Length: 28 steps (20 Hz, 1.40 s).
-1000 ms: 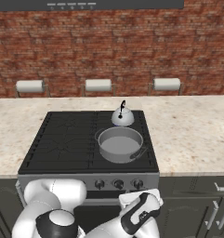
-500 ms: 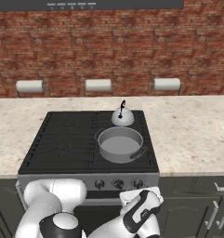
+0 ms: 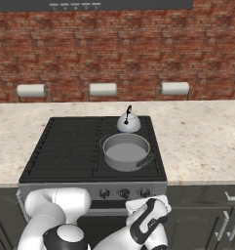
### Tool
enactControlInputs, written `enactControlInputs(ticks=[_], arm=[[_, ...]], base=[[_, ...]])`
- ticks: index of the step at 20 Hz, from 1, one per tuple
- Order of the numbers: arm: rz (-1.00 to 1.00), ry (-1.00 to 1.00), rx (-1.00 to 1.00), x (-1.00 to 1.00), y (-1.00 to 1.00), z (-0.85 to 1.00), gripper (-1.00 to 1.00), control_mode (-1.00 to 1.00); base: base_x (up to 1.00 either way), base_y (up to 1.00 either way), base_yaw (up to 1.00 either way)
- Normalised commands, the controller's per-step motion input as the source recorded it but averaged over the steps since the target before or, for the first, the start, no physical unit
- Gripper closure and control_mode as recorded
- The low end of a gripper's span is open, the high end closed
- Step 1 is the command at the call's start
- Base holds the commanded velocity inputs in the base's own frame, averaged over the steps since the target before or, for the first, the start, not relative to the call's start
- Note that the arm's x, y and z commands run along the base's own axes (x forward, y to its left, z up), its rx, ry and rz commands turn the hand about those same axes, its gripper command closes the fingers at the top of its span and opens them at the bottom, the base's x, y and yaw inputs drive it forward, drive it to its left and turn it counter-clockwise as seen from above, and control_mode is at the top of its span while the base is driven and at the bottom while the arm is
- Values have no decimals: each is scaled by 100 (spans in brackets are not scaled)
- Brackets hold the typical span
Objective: Pick the kettle from the cabinet and place it on a stove burner. Then pick the pot from the counter and place it on another stove burner. Finally, turn both burners on.
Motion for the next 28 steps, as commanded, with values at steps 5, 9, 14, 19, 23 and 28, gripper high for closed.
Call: enactControlInputs(ticks=[5,9,14,19,23,28], arm=[[0,0,0,10,0,-12,-100,-100],[0,0,0,8,-5,-15,-100,-100],[0,0,0,9,-11,-6,-100,-100],[0,0,0,10,-6,0,-100,-100],[0,0,0,10,-1,0,-100,-100],[0,0,0,9,0,0,-100,-100]], base=[[0,0,0],[0,0,0],[0,0,0],[0,0,0],[0,0,0],[0,0,0]])
